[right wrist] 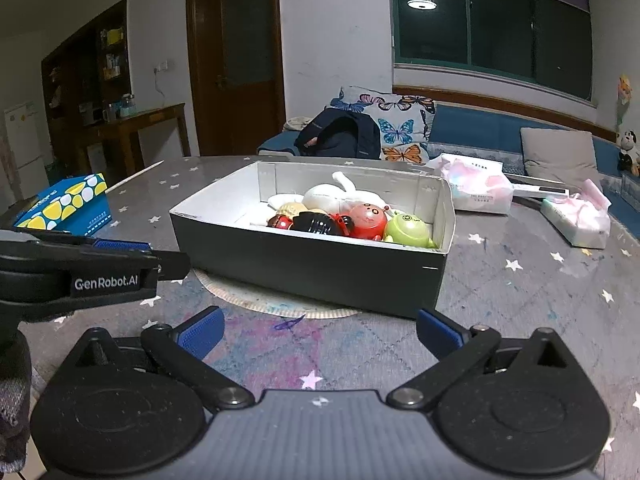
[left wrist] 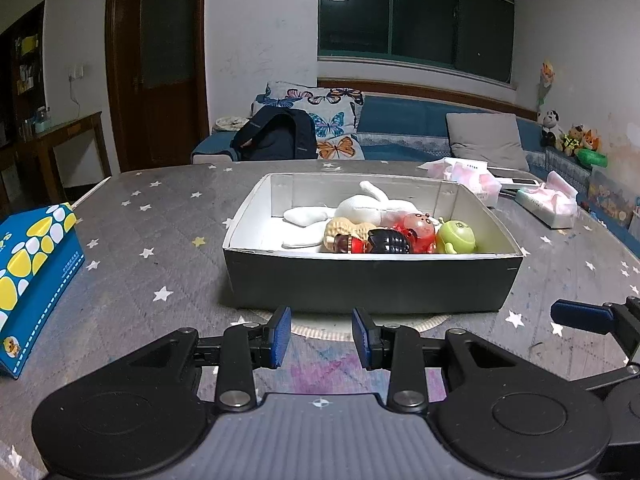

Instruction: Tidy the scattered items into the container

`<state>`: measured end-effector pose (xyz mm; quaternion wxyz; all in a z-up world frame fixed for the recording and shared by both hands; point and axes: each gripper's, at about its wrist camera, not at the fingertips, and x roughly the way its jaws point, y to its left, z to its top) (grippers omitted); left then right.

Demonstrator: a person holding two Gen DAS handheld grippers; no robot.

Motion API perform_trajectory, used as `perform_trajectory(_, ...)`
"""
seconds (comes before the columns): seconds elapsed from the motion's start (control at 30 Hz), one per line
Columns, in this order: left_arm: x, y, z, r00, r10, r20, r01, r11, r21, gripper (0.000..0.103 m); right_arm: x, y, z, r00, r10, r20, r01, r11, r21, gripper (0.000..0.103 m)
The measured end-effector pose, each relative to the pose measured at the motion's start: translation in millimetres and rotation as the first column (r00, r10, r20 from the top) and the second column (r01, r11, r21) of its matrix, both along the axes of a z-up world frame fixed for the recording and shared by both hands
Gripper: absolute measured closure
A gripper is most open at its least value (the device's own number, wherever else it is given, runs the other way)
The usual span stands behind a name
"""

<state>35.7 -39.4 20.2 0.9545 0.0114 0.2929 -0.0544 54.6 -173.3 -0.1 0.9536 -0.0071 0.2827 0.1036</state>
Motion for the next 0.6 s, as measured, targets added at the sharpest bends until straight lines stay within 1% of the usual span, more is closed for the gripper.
perform_trajectory(0.27, -2.0, -1.4, 0.1, 1.000, 0.002, 0.000, -0.002, 1.000, 0.001, 0.067, 0.0, -0.3, -0.4, 1.000, -0.017, 0.001, 0.017, 1.000, -0.007, 0.000)
perform_trajectory(0.6, 3.6, 1.2, -5.5, 1.000, 0.016, -0.020, -0.016, 1.000, -0.008, 0.067, 5.9, -1.4, -3.9, 1.000, -0.030, -0.009, 0.030, 0.999, -0.013, 0.000)
